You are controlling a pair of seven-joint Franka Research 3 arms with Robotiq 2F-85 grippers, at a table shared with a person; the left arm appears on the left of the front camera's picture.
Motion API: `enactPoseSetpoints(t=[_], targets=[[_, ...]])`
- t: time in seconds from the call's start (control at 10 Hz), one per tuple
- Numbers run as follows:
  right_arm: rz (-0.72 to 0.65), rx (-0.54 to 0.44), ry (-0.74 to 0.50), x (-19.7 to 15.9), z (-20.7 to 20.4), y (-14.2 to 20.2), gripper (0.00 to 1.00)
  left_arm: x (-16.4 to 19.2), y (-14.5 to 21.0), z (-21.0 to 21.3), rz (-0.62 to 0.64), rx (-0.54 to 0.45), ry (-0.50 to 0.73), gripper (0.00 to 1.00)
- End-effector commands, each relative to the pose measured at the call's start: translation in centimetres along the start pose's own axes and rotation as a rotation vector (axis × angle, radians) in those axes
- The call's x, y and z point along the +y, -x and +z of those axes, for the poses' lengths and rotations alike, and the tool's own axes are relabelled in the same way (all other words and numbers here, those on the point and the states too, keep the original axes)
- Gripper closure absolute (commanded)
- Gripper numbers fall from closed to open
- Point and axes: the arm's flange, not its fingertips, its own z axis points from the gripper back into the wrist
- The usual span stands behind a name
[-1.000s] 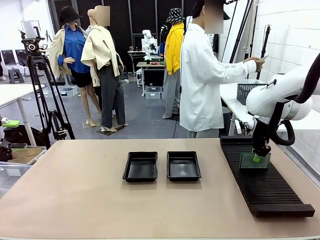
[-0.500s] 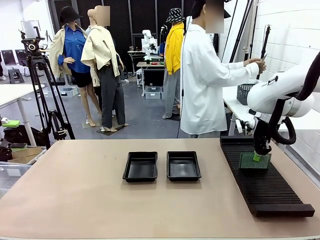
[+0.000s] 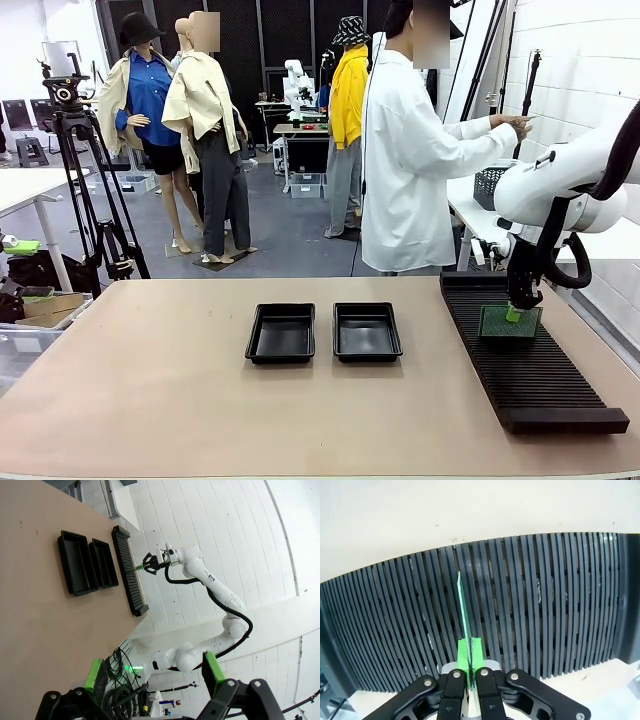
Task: Inspect and transfer BCBs to ESD trays.
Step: Pick up the Blank PCB from the PCB Rack and place it in the left ESD tray.
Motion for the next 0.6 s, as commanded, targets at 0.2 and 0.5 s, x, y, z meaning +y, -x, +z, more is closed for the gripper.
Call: enactPoseSetpoints(t=[0.2, 0.5], targets=[[-0.019, -0.016, 0.004, 0.0, 1.5, -1.0, 1.0, -0.2, 0.0, 0.1, -0.002, -0.003, -0.002, 0.0], [-0.016, -0.019, 0.019, 1.7, 4.6, -3.0, 1.0, -0.2, 0.0, 0.1, -0.002, -0.003, -0.002, 0.0]])
